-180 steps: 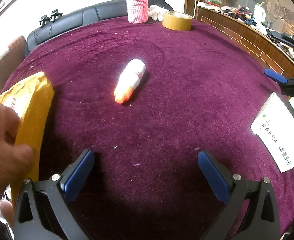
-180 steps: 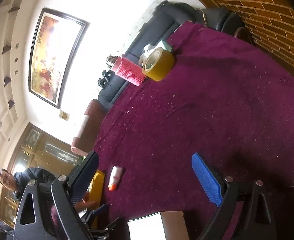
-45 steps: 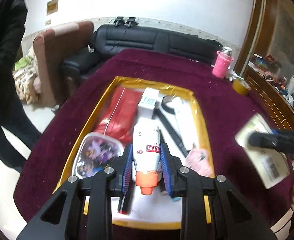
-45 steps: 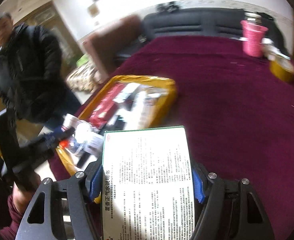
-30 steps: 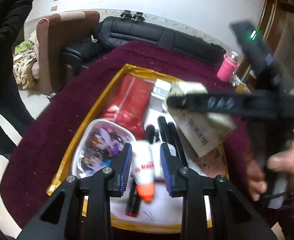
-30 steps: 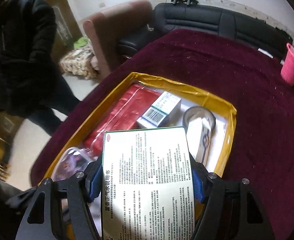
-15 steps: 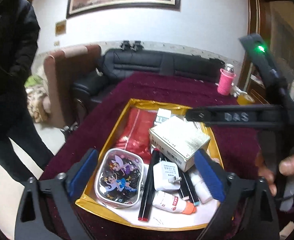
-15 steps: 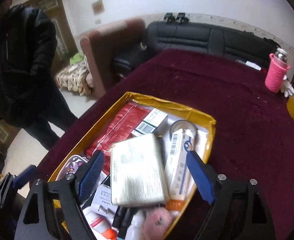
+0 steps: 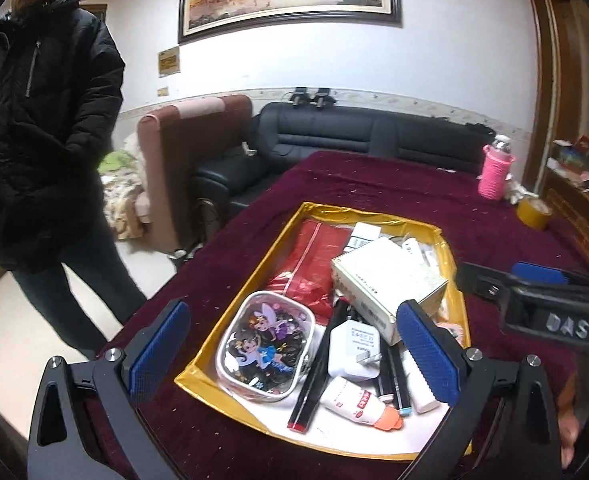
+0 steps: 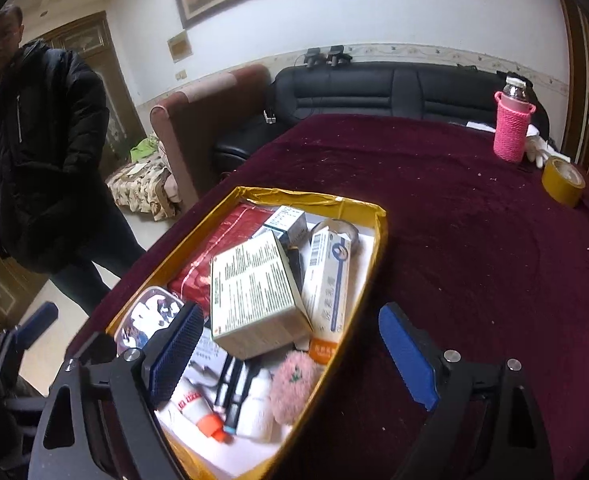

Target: Organize objects

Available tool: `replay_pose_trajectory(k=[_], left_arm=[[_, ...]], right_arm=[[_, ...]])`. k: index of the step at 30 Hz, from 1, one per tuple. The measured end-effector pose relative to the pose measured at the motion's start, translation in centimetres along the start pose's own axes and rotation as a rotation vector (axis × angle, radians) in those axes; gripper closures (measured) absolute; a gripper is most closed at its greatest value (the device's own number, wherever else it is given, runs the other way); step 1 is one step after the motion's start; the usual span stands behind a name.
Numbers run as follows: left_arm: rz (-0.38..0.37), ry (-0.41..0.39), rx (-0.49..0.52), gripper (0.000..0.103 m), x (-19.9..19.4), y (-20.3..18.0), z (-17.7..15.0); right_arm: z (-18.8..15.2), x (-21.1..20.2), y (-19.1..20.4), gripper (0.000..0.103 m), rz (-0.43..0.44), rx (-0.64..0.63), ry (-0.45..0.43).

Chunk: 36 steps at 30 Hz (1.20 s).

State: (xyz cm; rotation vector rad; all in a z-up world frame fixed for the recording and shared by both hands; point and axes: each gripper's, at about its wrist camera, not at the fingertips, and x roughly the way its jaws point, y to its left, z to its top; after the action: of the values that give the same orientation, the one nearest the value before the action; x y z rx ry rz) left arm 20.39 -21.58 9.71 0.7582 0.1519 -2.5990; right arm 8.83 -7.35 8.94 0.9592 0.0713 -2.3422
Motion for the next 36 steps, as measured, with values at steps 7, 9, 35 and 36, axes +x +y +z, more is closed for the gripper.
replay_pose_trajectory(k=[7, 9, 35, 36], left_arm=[[0.122, -0.055, 0.053, 0.0, -1.2, -1.9, 0.3], [0.126, -0.069, 0.053, 0.0, -1.5, -2.2, 0.4], [0.046, -0.03, -0.052, 0.0, -1.0, -1.0, 0.8], [0.052, -0.029, -0.053, 0.0, -1.0, -0.9, 0.7]], right_arm=[[-0.8, -0.9, -1.4, 0.009, 0.002, 0.05, -0.016], [-0.8, -1.2, -2.0, 0.009, 0.0, 0.064, -0.025], [-1.7, -3.0, -2.6, 0.009, -0.141, 0.001, -0.092], [-1.7, -3.0, -2.5, 0.009, -0.142, -0.002, -0.091]])
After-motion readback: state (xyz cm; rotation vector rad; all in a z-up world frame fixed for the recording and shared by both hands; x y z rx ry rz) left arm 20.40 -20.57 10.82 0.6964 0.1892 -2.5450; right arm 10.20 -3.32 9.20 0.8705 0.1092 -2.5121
